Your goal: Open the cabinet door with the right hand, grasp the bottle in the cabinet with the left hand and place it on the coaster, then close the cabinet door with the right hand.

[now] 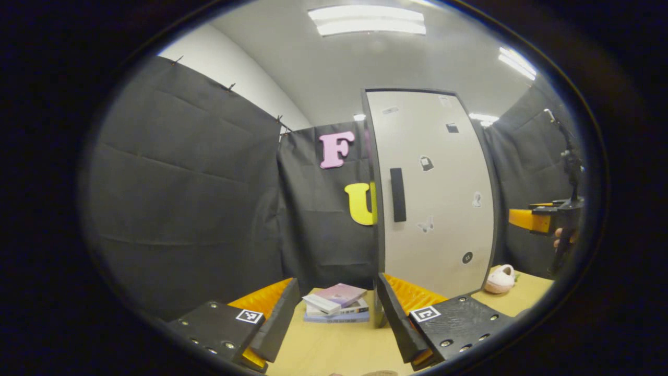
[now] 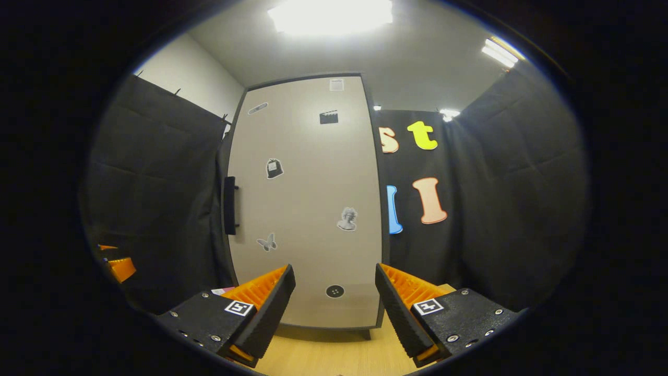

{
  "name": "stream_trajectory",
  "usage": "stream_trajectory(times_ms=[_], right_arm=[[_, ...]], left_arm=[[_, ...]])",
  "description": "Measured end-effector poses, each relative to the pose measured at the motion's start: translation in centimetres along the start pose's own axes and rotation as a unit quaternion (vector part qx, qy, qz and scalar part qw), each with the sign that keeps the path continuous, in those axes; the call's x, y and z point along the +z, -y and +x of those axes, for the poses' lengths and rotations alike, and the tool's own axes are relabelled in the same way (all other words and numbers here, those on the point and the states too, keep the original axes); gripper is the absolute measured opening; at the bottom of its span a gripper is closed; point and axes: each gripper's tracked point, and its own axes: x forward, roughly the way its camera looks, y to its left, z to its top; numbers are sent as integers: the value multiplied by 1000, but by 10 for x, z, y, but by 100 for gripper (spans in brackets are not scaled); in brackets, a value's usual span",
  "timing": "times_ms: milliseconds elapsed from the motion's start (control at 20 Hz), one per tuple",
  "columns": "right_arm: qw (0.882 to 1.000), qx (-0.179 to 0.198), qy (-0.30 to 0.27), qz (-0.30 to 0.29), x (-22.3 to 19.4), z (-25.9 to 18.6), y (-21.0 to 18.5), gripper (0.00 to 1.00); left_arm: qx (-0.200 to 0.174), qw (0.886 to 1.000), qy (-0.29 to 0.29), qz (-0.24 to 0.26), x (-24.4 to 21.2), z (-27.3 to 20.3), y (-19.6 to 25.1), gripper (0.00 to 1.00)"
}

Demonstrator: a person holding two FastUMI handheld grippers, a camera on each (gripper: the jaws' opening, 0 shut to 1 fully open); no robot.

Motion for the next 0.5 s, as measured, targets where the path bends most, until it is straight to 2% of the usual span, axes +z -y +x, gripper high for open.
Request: stream_trajectory(times_ms=[200,500], right_arm=[[999,36,10,7,15,27,-42,95],[997,72,12,10,36,70,-103,95]], left_arm=[[32,999,-3,9,-2,-16,-33,90],[72,997,-5,12,-5,-34,-78,90]])
